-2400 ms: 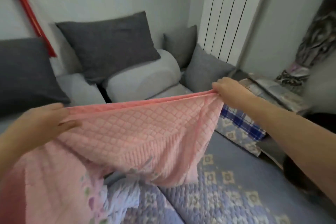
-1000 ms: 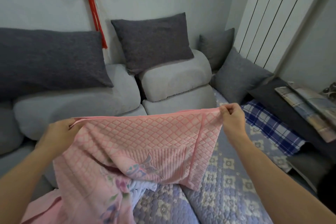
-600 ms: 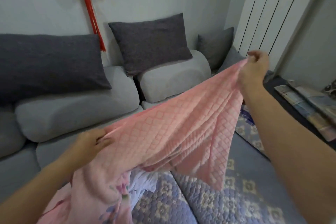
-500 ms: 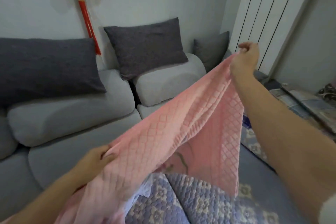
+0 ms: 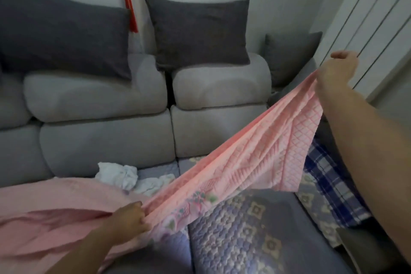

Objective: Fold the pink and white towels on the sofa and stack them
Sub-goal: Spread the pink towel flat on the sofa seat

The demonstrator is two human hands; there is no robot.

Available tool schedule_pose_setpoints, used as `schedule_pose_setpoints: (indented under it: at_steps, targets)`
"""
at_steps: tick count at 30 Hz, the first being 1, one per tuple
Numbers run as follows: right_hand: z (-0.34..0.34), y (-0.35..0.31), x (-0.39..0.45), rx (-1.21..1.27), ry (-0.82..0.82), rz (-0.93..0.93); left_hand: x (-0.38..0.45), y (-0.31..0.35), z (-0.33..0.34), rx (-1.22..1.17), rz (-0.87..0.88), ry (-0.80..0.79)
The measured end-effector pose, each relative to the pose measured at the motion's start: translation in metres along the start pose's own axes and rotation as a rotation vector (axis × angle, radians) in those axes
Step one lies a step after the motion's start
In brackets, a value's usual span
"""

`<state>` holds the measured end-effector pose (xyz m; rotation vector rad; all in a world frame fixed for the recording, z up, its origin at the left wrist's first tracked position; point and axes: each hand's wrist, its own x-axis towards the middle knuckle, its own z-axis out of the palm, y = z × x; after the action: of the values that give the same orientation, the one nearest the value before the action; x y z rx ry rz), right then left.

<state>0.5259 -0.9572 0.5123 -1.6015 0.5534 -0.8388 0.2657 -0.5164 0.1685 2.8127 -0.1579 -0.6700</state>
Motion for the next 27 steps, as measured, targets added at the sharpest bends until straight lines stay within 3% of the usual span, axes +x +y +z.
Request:
schedule_pose_setpoints:
  at_steps: [3,6,8,13,15,17,20,22,25,27]
  targets:
    - [0.005,0.023,0.008,0.009,-0.001,-0.015,-0.019,0.003,0.012,0.055,-0.108,0.042]
    - [0.016,0.058,-0.002,-0.100,-0.139,-0.077,-0.037,0.006,-0.009,-0.194,-0.231,0.214]
    - [0.031,0.082,-0.025,-0.294,-0.442,-0.236,-0.048,0.006,-0.034,-0.326,-0.272,0.287]
    - [0.040,0.107,-0.176,-0.712,-1.521,-0.560,-0.076,0.009,-0.079,-0.504,-0.256,0.338]
    - [0.034,0.127,-0.246,-0.748,-1.785,-0.669,-0.084,0.014,-0.085,-0.469,-0.232,0.317]
    - [0.032,0.154,-0.306,-0.720,-1.939,-0.668,-0.092,0.020,-0.086,-0.405,-0.168,0.289]
    - [0.026,0.184,-0.358,-0.823,-2.041,-0.656,-0.106,0.022,-0.076,-0.355,-0.084,0.235]
    - [0.022,0.201,-0.355,-0.889,-1.968,-0.725,-0.116,0.003,-0.067,-0.300,-0.110,0.230]
    - [0.009,0.228,-0.292,-1.129,-1.754,-0.774,-0.142,-0.068,-0.050,-0.221,-0.412,0.256]
    - [-0.002,0.238,-0.220,-1.394,-1.462,-0.751,-0.171,-0.119,-0.038,-0.231,-0.688,0.320]
